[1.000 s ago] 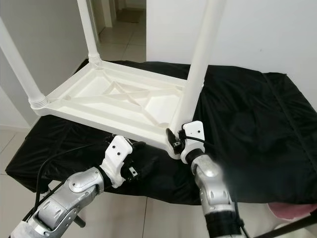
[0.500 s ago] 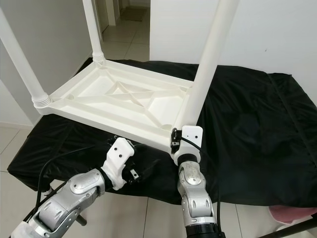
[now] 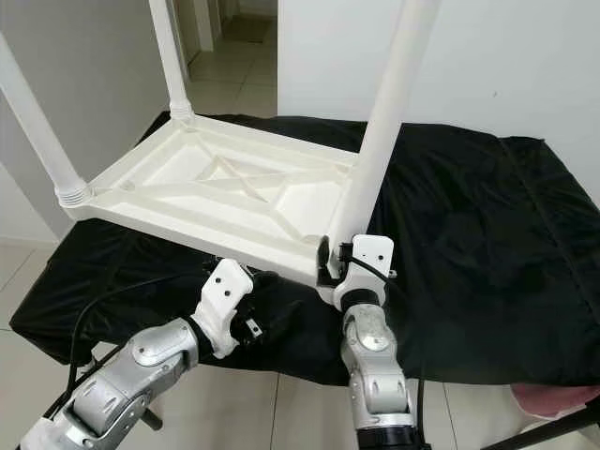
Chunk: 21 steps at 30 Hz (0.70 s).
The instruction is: Building children table
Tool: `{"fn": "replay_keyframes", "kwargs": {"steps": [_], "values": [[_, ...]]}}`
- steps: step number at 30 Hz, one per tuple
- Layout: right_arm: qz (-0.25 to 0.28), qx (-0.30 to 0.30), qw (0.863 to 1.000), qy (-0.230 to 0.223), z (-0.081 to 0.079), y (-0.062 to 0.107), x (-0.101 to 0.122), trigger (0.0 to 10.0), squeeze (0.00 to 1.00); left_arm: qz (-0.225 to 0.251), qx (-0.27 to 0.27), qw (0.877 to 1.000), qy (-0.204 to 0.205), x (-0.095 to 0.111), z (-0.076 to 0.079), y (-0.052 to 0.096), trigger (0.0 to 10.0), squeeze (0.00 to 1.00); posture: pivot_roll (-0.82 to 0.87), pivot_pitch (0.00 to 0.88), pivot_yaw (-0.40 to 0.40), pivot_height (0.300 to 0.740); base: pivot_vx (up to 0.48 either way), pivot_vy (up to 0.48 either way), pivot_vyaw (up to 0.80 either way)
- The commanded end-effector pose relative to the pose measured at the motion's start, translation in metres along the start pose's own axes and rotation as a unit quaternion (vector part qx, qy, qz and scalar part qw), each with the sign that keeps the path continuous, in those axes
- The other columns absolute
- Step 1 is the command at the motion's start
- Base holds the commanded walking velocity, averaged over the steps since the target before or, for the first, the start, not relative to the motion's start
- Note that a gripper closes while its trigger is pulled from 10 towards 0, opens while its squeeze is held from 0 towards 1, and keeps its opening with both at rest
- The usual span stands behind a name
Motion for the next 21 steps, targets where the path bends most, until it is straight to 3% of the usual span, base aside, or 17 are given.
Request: {"fn": "replay_keyframes", "kwargs": {"steps": [1,2,6,9,12,15,17,18,20,21], "values": [[0.001,0.036,0.999,-0.001,0.004,-0.004,0.002,10.0,0.59,0.007,-0.066,0.998,-0.003,0.002,0.007,0.001,10.0,0.00,-0.03,0.000,0.014,0.740,0.000,0.000,0.00],[-0.011,0.072,0.997,0.007,0.007,-0.006,0.000,10.0,0.00,0.006,-0.066,0.998,-0.004,0.002,0.006,0.001,10.0,0.00,-0.03,0.000,0.016,0.740,0.000,0.000,0.00],[-0.028,0.122,0.992,0.014,0.011,-0.010,-0.002,10.0,0.00,0.007,-0.064,0.998,-0.004,0.003,0.004,0.000,10.0,0.00,-0.04,0.000,0.019,0.740,0.000,0.000,0.00],[-0.046,0.189,0.981,0.024,0.011,-0.013,-0.003,10.0,0.00,0.011,-0.060,0.998,-0.001,0.004,0.002,-0.002,10.0,0.00,-0.04,0.001,0.019,0.740,0.000,0.000,0.00],[-0.051,0.211,0.976,0.031,0.010,-0.014,-0.004,10.0,0.00,0.011,-0.060,0.998,0.000,0.004,0.003,-0.003,10.0,0.00,-0.04,0.001,0.019,0.740,0.000,0.000,0.00],[-0.071,0.277,0.957,0.049,0.009,-0.015,-0.006,10.0,0.00,0.013,-0.062,0.998,0.003,0.004,0.005,-0.004,10.0,0.00,-0.04,0.003,0.018,0.740,0.000,0.000,0.00],[-0.076,0.291,0.952,0.054,0.009,-0.016,-0.007,10.0,0.00,0.013,-0.061,0.998,0.003,0.004,0.005,-0.004,10.0,0.00,-0.04,0.003,0.018,0.740,0.000,0.000,0.00],[-0.080,0.304,0.948,0.059,0.009,-0.017,-0.007,5.3,0.00,0.013,-0.061,0.998,0.003,0.004,0.004,-0.004,10.0,0.00,-0.04,0.004,0.018,0.740,0.000,0.000,0.00],[-0.080,0.304,0.948,0.059,0.009,-0.017,-0.007,5.3,0.00,0.013,-0.061,0.998,0.003,0.004,0.004,-0.004,10.0,0.00,-0.04,0.004,0.018,0.740,0.000,0.000,0.00],[-0.084,0.312,0.944,0.065,0.011,-0.018,-0.008,0.5,0.00,0.013,-0.059,0.998,0.003,0.005,0.003,-0.004,10.0,0.00,-0.04,0.004,0.018,0.740,0.000,0.000,0.00]]}}
Point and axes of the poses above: a point about 5 cm out from each wrist's last joint towards the gripper, its own y axis pointing back from the gripper into the wrist, its own x axis along the axis of the wrist's last joint, z = x × y, the point moved 2 cm from there along -y, pointing out of the wrist towards the gripper, and after that the axes turned 6 degrees about -y, right-handed, at the moved point
